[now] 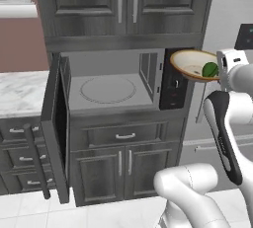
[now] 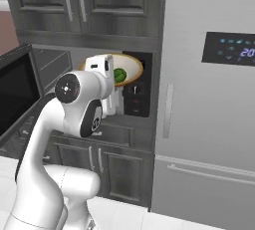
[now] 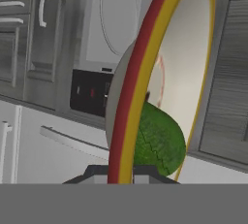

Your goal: Pick the avocado from the sink and place it in the bowl. Then pick the bowl and place it in the microwave. Then close the microwave door and press the start button.

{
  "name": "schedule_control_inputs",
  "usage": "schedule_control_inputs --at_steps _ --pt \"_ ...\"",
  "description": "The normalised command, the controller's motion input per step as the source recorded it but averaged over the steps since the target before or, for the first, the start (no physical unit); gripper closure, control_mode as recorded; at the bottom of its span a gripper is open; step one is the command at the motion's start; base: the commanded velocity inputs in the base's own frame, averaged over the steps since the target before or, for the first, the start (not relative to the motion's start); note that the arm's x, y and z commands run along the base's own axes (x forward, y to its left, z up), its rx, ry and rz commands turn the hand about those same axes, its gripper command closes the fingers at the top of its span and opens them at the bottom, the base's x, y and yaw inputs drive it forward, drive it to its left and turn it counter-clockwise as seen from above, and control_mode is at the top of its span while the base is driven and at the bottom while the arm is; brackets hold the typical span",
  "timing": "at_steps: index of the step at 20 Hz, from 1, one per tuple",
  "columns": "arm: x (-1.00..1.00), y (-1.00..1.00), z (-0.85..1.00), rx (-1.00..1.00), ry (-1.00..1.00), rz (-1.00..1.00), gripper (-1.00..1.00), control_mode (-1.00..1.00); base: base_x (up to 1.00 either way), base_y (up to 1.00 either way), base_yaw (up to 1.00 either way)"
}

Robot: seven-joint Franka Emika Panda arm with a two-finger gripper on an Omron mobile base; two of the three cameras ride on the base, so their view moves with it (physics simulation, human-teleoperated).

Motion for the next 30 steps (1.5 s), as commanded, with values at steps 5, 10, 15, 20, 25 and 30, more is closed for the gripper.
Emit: schedule_control_inputs --at_steps 5,10,15,20,25,30 --pt "0.0 0.0 0.0 0.0 0.0 0.0 1.0 1.0 -0.03 0.14 0.01" --pt "0.0 0.0 0.0 0.0 0.0 0.0 1.0 1.0 0.0 0.51 0.0" --pt "0.0 0.0 0.0 0.0 0.0 0.0 1.0 1.0 0.0 0.47 0.0" --pt "0.0 0.0 0.0 0.0 0.0 0.0 1.0 1.0 0.0 -0.08 0.03" --pt "0.0 0.0 0.0 0.0 0.0 0.0 1.0 1.0 0.01 -0.48 0.1" --pt "0.0 0.0 0.0 0.0 0.0 0.0 1.0 1.0 0.01 -0.45 0.11"
